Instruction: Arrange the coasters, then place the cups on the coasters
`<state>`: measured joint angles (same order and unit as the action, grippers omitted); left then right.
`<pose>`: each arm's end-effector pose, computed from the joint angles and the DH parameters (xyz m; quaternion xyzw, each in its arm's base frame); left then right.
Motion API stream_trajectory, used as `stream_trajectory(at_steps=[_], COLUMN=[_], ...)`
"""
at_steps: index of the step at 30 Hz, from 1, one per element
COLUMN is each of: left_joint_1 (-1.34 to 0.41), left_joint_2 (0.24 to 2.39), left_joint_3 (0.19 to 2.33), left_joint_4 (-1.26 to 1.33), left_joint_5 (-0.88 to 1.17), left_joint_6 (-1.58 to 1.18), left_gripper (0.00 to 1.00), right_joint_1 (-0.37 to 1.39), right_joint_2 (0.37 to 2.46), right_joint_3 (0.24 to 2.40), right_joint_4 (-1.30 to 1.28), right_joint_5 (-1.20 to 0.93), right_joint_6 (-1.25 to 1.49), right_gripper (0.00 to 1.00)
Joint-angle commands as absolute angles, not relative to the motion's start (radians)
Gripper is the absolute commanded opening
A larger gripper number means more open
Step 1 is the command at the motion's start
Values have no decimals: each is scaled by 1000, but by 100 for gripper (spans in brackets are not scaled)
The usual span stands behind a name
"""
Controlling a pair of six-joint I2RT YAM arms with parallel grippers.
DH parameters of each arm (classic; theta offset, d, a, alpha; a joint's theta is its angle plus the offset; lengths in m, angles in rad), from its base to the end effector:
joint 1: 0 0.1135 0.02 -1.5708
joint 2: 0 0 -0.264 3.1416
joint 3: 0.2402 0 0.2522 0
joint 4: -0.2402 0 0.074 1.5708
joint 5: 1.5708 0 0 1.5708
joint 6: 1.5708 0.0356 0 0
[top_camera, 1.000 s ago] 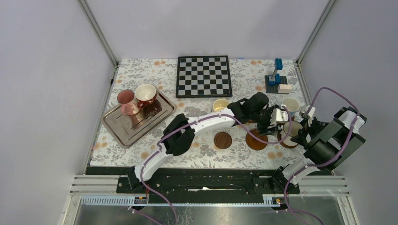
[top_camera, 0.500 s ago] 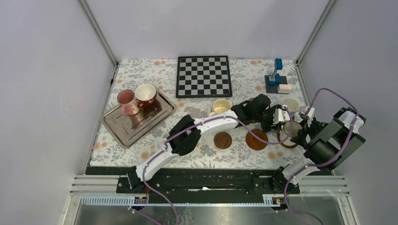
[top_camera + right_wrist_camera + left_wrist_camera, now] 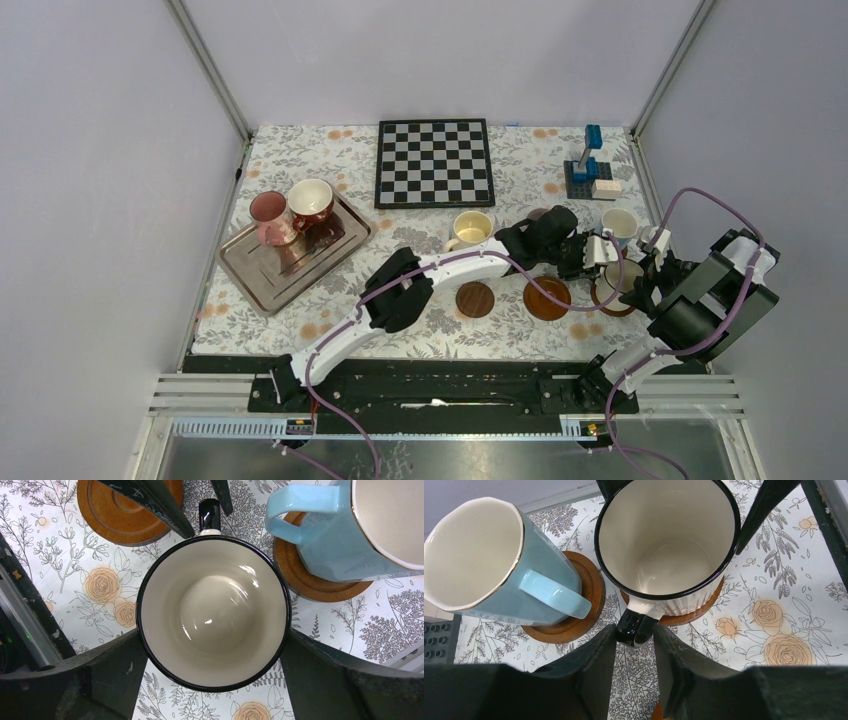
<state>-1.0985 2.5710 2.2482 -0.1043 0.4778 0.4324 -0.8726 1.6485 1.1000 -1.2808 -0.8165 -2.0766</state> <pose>0.2537 -0.5325 0.1915 0.6584 0.5004 -0.3600 0.4319 0.1842 -0.1792 0.2051 -0.4732 0.7791 0.1556 0.3805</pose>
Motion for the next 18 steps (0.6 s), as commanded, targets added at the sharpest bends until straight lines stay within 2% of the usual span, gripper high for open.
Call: stream_trajectory(at_steps=[1, 15, 18], left_joint_1=[-1106, -1106, -1106], left_joint_2=[2576, 2581, 2582], left_joint_3=[2309, 2296, 2296], left_joint_4=[-36, -22, -20], left_joint_5=[481, 454, 451], left_joint_6=[420, 410, 407], left_gripper=[37, 15, 6], right_joint_1=[-870, -887, -889], right_joint_2=[1656, 1678, 1677], right_joint_3=[1125, 1186, 1191], right_joint_4=[-1380, -1452, -1469], right_joint_5=[-843, -867, -867], right_joint_6=[-2672, -2678, -2682], right_gripper=[100, 100, 100])
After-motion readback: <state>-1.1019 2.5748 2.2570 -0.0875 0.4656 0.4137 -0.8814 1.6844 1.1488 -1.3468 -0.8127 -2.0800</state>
